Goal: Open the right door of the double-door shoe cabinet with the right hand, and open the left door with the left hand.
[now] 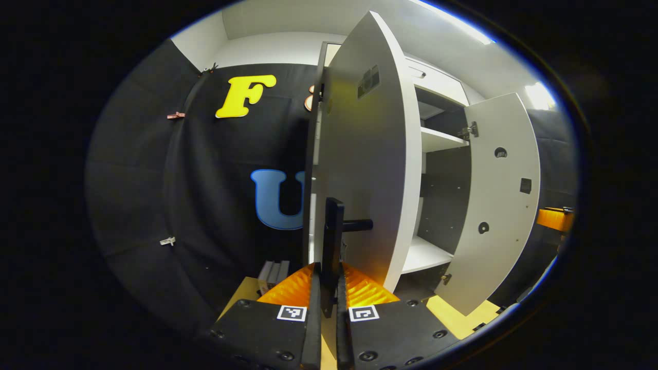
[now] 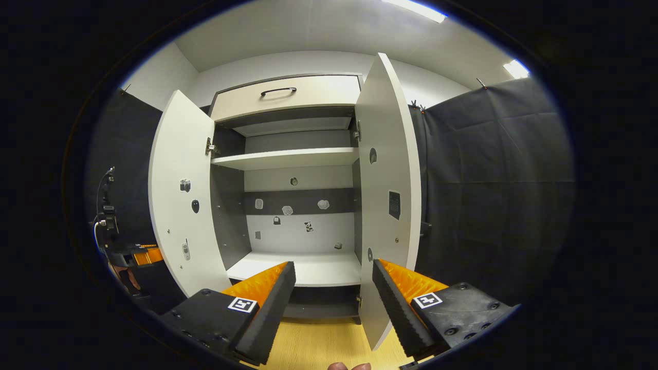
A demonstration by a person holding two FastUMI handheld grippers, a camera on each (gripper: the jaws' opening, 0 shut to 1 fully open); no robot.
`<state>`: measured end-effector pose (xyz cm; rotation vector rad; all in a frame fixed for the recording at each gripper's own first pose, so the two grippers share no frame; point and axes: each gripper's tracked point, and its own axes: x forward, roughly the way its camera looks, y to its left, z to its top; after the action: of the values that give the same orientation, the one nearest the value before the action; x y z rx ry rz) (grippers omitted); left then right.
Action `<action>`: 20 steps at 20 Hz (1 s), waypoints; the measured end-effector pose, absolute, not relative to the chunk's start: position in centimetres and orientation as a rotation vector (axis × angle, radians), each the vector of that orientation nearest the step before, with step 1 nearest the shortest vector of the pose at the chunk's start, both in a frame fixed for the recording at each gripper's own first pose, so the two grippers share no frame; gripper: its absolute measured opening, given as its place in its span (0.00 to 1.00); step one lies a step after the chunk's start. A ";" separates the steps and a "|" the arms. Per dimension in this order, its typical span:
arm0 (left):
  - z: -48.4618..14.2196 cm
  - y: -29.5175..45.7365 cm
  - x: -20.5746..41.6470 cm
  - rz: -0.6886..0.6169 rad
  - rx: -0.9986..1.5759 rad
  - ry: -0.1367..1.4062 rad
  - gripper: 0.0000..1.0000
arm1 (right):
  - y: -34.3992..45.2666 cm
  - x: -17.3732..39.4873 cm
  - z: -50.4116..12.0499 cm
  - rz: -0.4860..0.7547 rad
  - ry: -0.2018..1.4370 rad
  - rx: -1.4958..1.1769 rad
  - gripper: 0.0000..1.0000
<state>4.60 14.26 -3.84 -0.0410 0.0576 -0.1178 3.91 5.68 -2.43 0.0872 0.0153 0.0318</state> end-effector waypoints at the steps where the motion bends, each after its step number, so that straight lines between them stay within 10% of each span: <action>1: -3.8 15.3 4.9 -0.090 -0.023 0.053 0.16 | 5.6 3.7 -2.5 0.033 0.014 0.087 0.94; 6: -4.2 17.3 4.7 -0.135 -0.117 0.050 0.06 | 5.8 4.1 -2.8 0.037 0.020 0.089 0.94; 15: -3.2 18.4 1.7 -0.065 -0.056 0.037 0.28 | 6.3 4.6 -2.9 0.046 0.034 0.089 0.94; 20: -1.0 17.7 -1.3 -0.025 -0.046 -0.006 0.58 | 6.4 4.4 -2.8 0.041 0.033 0.083 0.95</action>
<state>-1.35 17.65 -0.97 -0.0461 -0.0064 -0.0251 4.44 6.36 -2.79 0.0825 0.0325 0.0414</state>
